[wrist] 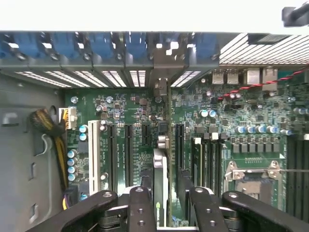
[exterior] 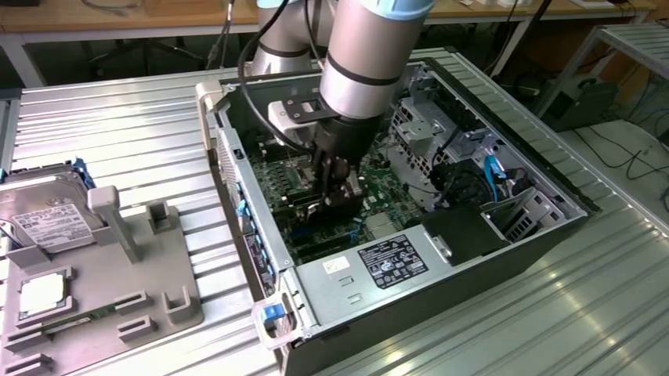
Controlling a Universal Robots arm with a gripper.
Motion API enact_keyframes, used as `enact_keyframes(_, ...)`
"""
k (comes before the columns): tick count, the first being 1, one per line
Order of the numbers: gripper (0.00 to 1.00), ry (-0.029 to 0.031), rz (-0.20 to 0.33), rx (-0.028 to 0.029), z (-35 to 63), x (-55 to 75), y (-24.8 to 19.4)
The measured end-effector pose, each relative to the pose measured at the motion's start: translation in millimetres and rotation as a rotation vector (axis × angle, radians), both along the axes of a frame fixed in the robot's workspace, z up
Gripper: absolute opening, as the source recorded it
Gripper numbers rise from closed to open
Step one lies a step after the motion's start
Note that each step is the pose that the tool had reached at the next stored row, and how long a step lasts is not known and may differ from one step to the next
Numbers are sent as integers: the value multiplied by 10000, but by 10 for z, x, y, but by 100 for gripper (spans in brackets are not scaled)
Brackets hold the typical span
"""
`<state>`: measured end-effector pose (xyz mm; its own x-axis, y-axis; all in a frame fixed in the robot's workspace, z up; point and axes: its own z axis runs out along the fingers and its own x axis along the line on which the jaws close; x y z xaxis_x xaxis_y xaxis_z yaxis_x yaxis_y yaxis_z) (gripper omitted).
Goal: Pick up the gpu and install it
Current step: 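Insert the gpu into the slot, then press down on the gpu until it lock into place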
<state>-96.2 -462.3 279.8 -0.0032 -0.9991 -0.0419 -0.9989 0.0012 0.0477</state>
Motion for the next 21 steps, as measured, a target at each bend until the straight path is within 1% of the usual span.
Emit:
enact_keyframes(3, 35, -1, -1, 1, 68, 2, 0)
enact_keyframes(6, 34, -1, 0, 1, 94, 2, 0)
enact_keyframes(8, 20, -2, 0, 3, 93, 3, 0)
enact_keyframes(9, 20, -1, 0, 2, 94, 3, 0)
enact_keyframes(10, 14, -1, 0, 2, 94, 3, 0)
enact_keyframes(11, 14, 1, 18, -12, 95, -18, 0)
enact_keyframes(14, 14, -1, 212, -9, 79, -55, 0)
enact_keyframes(16, 14, -1, 484, -9, 64, -57, 0)
enact_keyframes(19, 14, 0, 568, -13, 53, -114, 17)
enact_keyframes(21, 14, -1, 571, -15, 47, -175, 40)
